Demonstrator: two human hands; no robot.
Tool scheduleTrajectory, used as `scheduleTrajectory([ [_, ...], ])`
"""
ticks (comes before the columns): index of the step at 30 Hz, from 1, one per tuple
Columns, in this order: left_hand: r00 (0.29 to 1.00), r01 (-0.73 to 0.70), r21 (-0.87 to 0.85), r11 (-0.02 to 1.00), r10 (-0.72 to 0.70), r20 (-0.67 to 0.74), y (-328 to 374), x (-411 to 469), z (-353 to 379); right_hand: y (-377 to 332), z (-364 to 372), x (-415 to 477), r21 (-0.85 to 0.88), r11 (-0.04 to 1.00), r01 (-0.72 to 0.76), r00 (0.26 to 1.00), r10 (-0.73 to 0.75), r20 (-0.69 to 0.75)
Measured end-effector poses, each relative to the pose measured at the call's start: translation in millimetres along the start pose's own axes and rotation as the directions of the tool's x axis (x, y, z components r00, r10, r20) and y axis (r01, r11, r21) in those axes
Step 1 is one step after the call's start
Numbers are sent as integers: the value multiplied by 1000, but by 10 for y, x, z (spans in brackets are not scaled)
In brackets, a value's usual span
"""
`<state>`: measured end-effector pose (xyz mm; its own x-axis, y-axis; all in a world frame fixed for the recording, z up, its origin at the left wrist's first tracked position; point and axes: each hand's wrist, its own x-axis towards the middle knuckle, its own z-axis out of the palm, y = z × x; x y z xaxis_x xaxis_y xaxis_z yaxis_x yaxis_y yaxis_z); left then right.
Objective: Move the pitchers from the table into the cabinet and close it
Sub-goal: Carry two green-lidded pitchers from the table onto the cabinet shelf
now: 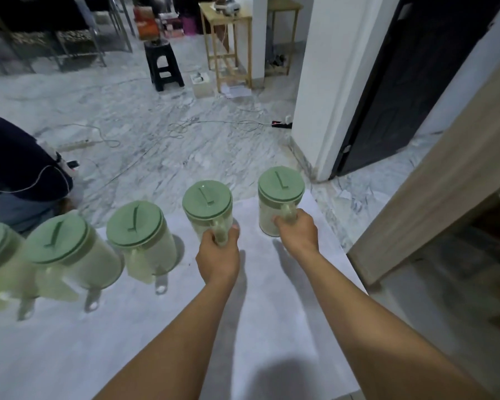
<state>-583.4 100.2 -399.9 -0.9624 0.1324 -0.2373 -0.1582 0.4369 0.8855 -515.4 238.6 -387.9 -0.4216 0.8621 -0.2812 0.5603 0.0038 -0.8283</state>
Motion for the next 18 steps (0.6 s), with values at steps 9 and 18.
scheduleTrajectory([
  [9,987,-161,47,986,160,18,211,54,-71,-58,-36,-94,204,978,-31,999,23,41],
  [18,967,-252,-44,967,253,25,733,-193,-488,-527,-538,-549,288,956,54,998,-40,-52],
])
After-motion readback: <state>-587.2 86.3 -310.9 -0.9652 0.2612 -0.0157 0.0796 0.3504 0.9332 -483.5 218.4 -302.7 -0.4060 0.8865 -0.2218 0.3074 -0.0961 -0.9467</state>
